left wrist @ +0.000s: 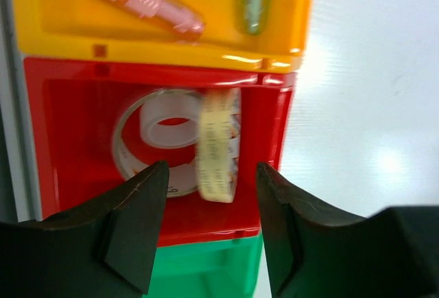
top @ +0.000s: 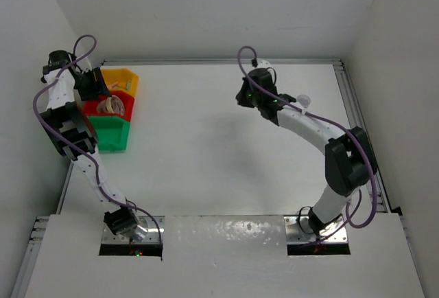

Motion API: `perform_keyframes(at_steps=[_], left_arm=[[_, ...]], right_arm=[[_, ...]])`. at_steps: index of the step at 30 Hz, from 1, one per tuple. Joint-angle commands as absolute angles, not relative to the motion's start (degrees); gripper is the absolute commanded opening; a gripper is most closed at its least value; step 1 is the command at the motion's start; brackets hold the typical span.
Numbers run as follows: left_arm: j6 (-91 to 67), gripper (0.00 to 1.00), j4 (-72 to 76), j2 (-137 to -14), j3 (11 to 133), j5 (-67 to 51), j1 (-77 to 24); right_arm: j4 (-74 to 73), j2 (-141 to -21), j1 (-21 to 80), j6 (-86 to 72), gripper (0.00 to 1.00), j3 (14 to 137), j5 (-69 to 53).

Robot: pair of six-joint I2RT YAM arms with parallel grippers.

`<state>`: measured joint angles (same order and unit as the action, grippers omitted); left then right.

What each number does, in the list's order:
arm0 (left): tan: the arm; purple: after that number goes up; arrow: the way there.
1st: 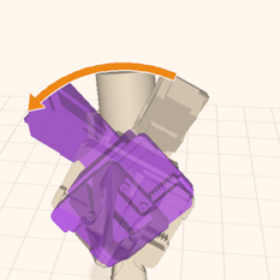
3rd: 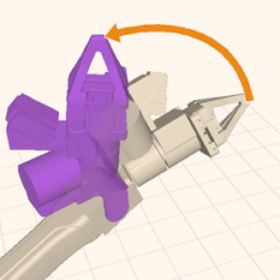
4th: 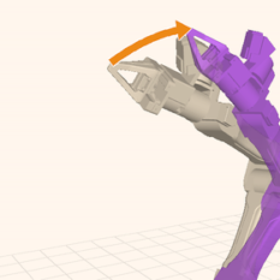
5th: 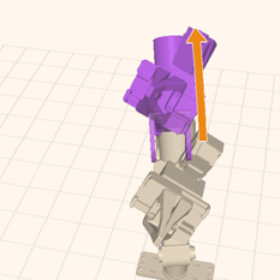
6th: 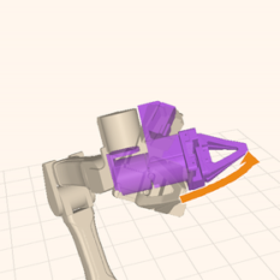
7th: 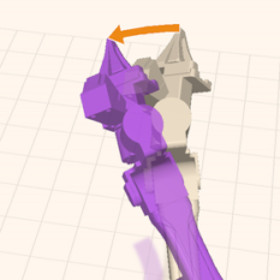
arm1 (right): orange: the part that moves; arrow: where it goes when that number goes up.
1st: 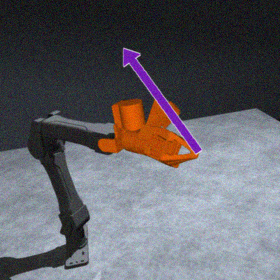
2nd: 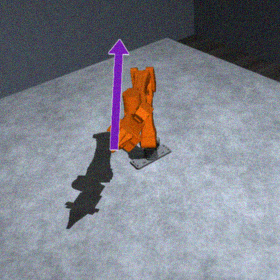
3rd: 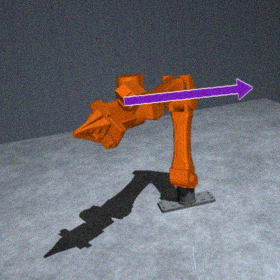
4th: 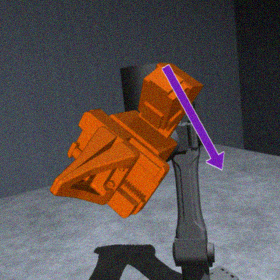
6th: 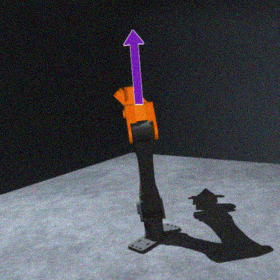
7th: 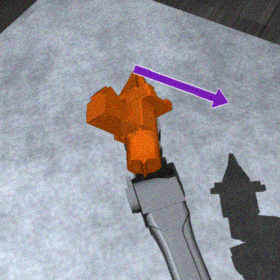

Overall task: Sort the stationery into containers
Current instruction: Place the stationery in the storage box, then move the stationery to the center of the board.

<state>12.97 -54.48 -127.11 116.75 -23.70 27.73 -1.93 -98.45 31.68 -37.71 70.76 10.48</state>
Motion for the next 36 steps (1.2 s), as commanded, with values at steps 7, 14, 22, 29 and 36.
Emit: perform_keyframes(at_steps=[7, 14, 22, 29, 36], left_arm=[[11.1, 0.54, -52.6, -116.4, 119.4, -30.2, 23.6], [11.2, 0.54, -53.8, -114.0, 118.5, -32.1, 22.9], [11.6, 0.55, -54.6, -113.1, 116.9, -31.3, 22.9], [11.2, 0.55, -54.3, -112.9, 116.6, -31.2, 22.9], [10.7, 0.55, -54.4, -113.4, 116.8, -31.3, 22.8]], right_arm=[[-19.2, -98.9, 7.7, -43.2, 0.75, 72.9, 15.0], [-28.9, -114.5, 1.3, -33.3, 0.99, 92.5, 16.4], [-34.0, -123.9, 0.7, -31.4, 0.97, 100.5, 22.7], [-24.0, -118.2, 0.3, -27.5, 0.89, 88.2, 18.7], [-15.2, -112.2, 0.3, -14.6, 0.93, 76.3, 17.3]])
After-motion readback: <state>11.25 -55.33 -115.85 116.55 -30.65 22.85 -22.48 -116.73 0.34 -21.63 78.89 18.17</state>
